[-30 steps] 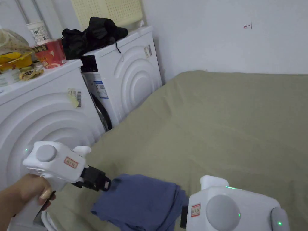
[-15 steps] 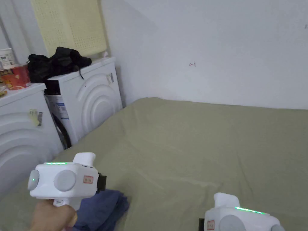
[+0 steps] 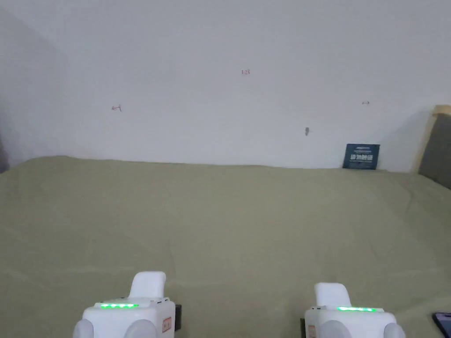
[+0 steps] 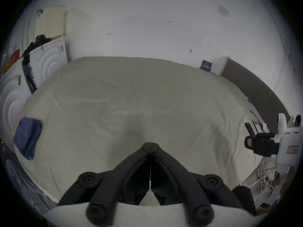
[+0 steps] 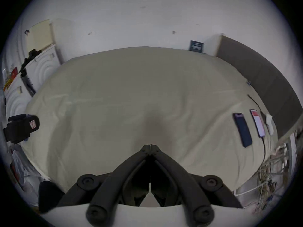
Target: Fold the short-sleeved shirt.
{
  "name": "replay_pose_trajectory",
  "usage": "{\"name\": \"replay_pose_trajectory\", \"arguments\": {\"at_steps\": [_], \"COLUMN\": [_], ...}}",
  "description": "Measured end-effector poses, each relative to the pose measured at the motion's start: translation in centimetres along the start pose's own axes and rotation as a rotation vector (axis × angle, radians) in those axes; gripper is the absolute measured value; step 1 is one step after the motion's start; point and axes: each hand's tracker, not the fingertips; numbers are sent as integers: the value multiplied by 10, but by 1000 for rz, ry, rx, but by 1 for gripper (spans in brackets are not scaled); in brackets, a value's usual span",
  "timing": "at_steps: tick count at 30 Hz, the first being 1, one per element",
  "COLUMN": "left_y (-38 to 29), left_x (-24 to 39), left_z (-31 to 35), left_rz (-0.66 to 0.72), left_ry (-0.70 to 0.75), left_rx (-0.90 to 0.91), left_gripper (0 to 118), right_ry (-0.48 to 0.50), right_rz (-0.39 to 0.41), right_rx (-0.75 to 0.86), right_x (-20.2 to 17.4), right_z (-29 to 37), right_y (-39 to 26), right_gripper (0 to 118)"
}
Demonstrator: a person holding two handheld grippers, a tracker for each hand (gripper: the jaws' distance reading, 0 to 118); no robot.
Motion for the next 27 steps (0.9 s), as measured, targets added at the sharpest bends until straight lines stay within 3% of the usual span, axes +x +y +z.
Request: {"name": "replay_pose_trajectory", "arguments": {"at_steps": [5,11,15,18,19,20,21,22,23,27], "left_y": [-2,32,46,47,45,44,42,42,43,28], "left_x": [17,6,-7,-14,-16,-17,-18,-19,-20,-18], "left_z": [12,84,110,116,117,117,114,111,106,104], "left_rz": [28,-45,-43,-31,-22,-23,-23,-23,-18,-16], "left_ry": [-46,100,167,161,147,133,118,104,86,100], "left_rx": [40,545,644,660,670,672,673,664,637,683], "left_gripper": [1,1,1,2,10,26,59,107,118,118], "right_ry": [-28,-38,-100,-102,-87,-84,-89,-87,-86,-72], "right_rz": [-70,-29,46,31,20,17,16,20,24,77], "right_rx": [70,531,736,756,762,767,767,761,745,798], "right_x": [19,18,14,14,15,15,15,15,15,12], "right_z": [7,53,73,77,77,76,76,75,72,70], "right_y": [-4,20,27,30,31,30,31,31,32,24], "right_gripper": [0,0,0,1,12,34,68,104,115,116]}}
